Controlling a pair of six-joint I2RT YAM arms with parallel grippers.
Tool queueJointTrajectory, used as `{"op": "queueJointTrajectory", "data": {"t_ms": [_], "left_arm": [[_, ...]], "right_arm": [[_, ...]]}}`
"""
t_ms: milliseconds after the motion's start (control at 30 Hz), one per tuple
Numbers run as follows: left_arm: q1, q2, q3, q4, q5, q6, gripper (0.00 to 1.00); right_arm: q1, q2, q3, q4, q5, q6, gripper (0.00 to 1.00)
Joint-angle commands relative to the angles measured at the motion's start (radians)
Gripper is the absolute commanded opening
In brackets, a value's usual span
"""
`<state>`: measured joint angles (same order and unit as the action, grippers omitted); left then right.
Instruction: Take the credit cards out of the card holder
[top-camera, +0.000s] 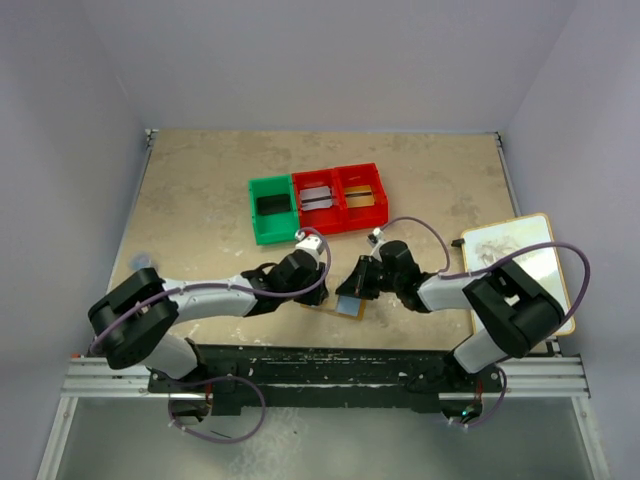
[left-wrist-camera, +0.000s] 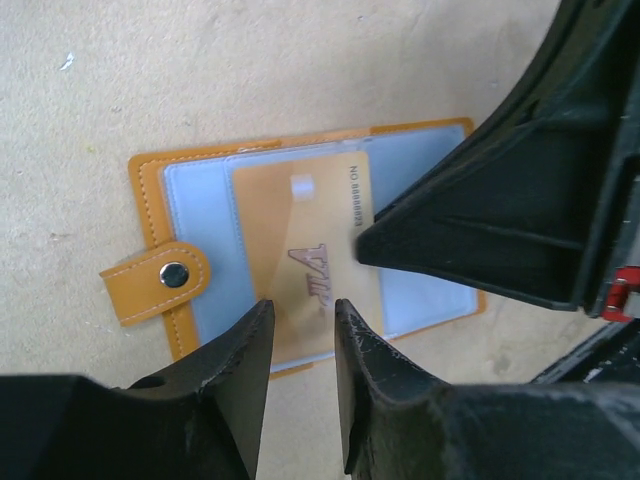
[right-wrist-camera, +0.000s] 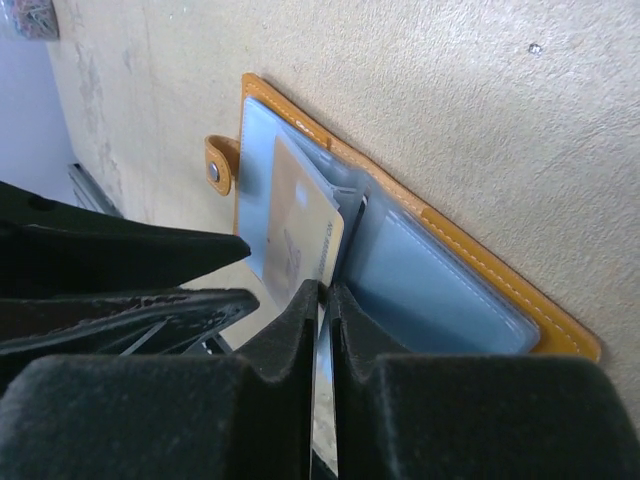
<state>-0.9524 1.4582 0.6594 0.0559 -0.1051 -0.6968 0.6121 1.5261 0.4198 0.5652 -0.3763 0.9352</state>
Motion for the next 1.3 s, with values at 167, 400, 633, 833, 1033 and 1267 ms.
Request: {"op": "queueJointTrajectory", "data": {"t_ms": [167, 400, 633, 833, 1033, 1267], "left_arm": [[-0.008, 0.051, 0.0, -0.007, -0.12, 0.009, 0.21], [-0.014, 0.034, -0.029, -0.023, -0.143, -0.002, 0.17], [-0.017, 0.02, -0.036, -0.028, -0.144, -0.003, 0.17], [-0.016, 0.024, -0.029, -0.029, -0.135, -0.001, 0.17], [-0.017, 0.014, -0.029, -0.04, -0.133, -0.001, 0.16], [-0.017, -0.02, -0.039, -0.054, -0.156, -0.011, 0.16]], "right_arm": [[-0.008, 0.041, -0.033, 0.145, -0.022, 0.08, 0.14], [-0.009, 0.078, -0.096, 0.313, -0.039, 0.184, 0.21], [-0.009, 0.078, -0.108, 0.359, -0.051, 0.18, 0.11], [-0.008, 0.108, -0.1, 0.409, -0.079, 0.191, 0.06], [-0.009, 0.114, -0.08, 0.352, -0.065, 0.168, 0.13], [-0.009, 0.084, -0.116, 0.402, -0.053, 0.188, 0.0]]}}
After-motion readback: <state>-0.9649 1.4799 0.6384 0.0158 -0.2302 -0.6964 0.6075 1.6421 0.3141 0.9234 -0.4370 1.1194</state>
